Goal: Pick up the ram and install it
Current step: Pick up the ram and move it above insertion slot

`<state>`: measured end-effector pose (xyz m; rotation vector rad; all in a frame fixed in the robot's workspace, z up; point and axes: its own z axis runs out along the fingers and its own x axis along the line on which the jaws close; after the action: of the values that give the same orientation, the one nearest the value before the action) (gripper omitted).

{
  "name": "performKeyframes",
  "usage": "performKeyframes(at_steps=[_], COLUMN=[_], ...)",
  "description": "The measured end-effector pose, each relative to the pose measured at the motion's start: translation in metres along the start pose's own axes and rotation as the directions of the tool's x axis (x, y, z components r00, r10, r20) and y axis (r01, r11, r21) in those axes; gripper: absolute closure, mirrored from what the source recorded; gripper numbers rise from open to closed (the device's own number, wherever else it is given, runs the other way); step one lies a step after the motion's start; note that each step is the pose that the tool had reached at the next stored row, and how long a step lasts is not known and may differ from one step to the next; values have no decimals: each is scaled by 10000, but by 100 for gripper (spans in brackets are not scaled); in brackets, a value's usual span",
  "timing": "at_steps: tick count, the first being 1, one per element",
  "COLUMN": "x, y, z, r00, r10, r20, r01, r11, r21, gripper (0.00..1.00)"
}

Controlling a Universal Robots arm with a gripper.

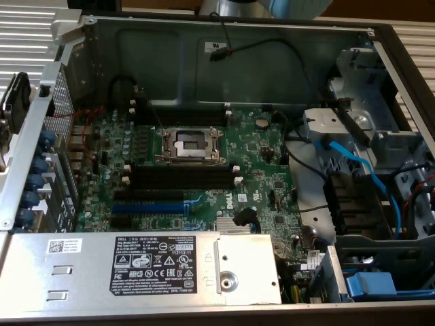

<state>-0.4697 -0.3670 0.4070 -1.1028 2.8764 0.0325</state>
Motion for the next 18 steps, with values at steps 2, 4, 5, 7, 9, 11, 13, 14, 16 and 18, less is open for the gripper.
performKeyframes(at_steps=[2, 4, 5, 7, 9, 11, 13, 14, 16, 18], x=[0, 0, 0, 0, 1, 2, 4, 5, 7, 9], y=[0, 0, 0, 0, 0, 2, 4, 5, 6, 8], z=[0, 0, 1, 1, 1, 0, 1, 0, 0, 0], r00=[9993, 9974, 9958, 9920, 9867, 9770, 9691, 9647, 9547, 9441], r10=[-365, -718, -913, -1259, -1625, -2133, -2465, -2632, -2975, -3296], r20=[2, 4, 6, 9, 13, 20, 27, 29, 37, 44], r01=[365, 718, 913, 1259, 1625, 2133, 2465, 2632, 2975, 3296], r11=[9993, 9974, 9958, 9920, 9867, 9769, 9690, 9646, 9545, 9439], r21=[-23, -46, -58, -80, -104, -137, -157, -169, -190, -211], gripper=[90, 90, 90, 90, 90, 90, 90, 90, 90, 90])
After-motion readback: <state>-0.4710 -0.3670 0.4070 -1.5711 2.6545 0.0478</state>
